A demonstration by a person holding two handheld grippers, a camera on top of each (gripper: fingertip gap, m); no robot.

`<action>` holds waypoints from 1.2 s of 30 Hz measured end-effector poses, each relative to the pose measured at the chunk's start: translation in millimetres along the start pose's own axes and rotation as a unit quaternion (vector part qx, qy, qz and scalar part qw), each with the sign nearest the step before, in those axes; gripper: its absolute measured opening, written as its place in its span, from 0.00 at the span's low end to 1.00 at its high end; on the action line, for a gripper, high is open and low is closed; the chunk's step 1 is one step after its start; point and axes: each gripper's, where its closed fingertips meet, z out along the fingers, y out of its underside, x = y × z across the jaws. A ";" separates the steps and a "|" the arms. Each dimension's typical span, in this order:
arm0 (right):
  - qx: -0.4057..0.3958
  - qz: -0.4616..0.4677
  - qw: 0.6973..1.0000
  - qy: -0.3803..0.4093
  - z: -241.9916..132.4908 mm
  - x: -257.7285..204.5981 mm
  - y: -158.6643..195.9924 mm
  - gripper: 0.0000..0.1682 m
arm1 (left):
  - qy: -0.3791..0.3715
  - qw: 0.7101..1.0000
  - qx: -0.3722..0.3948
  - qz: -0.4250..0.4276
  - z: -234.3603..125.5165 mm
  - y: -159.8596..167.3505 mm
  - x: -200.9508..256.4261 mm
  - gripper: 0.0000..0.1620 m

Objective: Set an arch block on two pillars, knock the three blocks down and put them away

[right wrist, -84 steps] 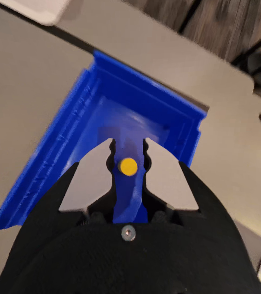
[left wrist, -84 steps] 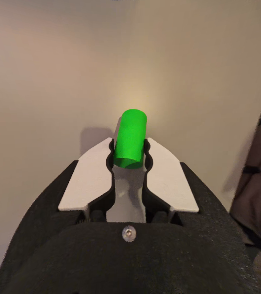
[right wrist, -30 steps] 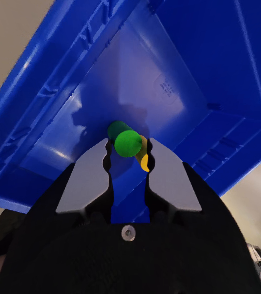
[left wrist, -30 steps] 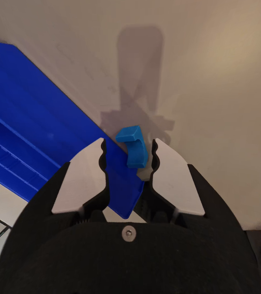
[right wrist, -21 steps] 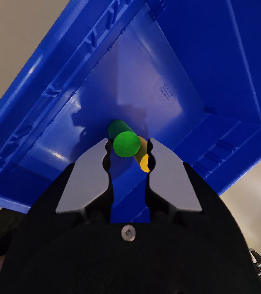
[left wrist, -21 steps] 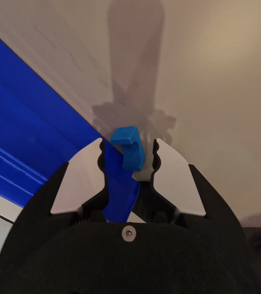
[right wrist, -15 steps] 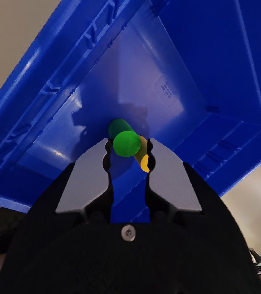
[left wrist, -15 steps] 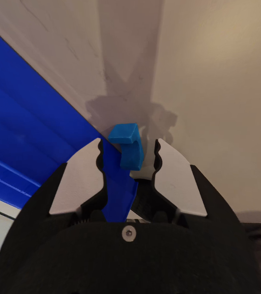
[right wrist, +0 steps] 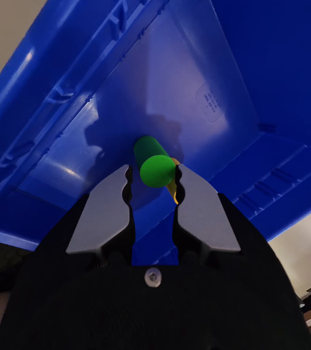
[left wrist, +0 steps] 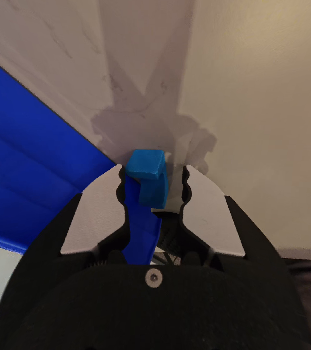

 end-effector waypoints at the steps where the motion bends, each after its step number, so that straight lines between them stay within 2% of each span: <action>1: 0.000 0.000 1.000 0.000 0.2 0.1 -0.1 0.27 | -0.001 1.000 -0.006 0.001 1.9 0.6 -0.6 0.34; 3: -0.001 -0.001 1.000 0.001 0.2 0.0 0.2 0.27 | 0.006 1.000 -0.010 0.000 3.5 0.0 0.1 0.24; 8: -0.005 0.002 1.000 -0.003 0.6 -0.4 3.1 0.27 | -0.006 1.000 -0.001 0.017 -1.0 -2.7 -2.2 0.23; 11: -0.003 0.006 1.000 -0.001 -0.7 1.5 3.8 0.27 | -0.008 0.998 0.056 0.032 -21.1 -12.2 1.6 0.23; 15: 0.010 0.021 1.000 0.016 -9.0 8.5 3.9 0.27 | 0.033 0.979 0.188 0.068 -67.4 -26.9 15.3 0.22; 21: 0.042 0.108 0.984 0.137 -55.8 43.6 8.2 0.27 | 0.156 0.894 0.406 0.109 -153.1 -40.1 41.0 0.22; 23: 0.103 0.134 0.971 0.168 -85.0 45.8 -6.6 0.27 | 0.193 0.856 0.464 0.118 -178.5 -42.3 47.4 0.22; 25: 0.220 0.161 0.945 0.179 -124.4 41.0 -35.0 0.27 | 0.239 0.817 0.512 0.120 -202.1 -42.3 54.6 0.22; 26: 0.289 0.160 0.929 0.169 -146.3 32.7 -51.5 0.27 | 0.263 0.796 0.531 0.121 -212.9 -41.5 58.8 0.22; 28: 0.426 0.102 0.894 0.098 -187.9 -6.6 -87.0 0.26 | 0.314 0.760 0.554 0.131 -231.1 -36.0 70.7 0.22; 30: 0.534 0.001 0.844 -0.044 -224.5 -73.0 -112.1 0.27 | 0.340 0.735 0.566 0.150 -242.9 -29.7 81.0 0.22; 33: 0.601 -0.092 0.757 -0.240 -261.9 -153.2 -121.2 0.40 | 0.347 0.716 0.580 0.175 -252.5 -24.0 92.2 0.22; 35: 0.599 -0.139 0.724 -0.312 -267.7 -188.8 -124.1 0.40 | 0.348 0.703 0.589 0.196 -257.8 -20.3 100.3 0.22; 36: 0.591 -0.158 0.720 -0.326 -264.4 -202.4 -126.7 0.40 | 0.348 0.701 0.589 0.201 -258.9 -19.1 103.6 0.22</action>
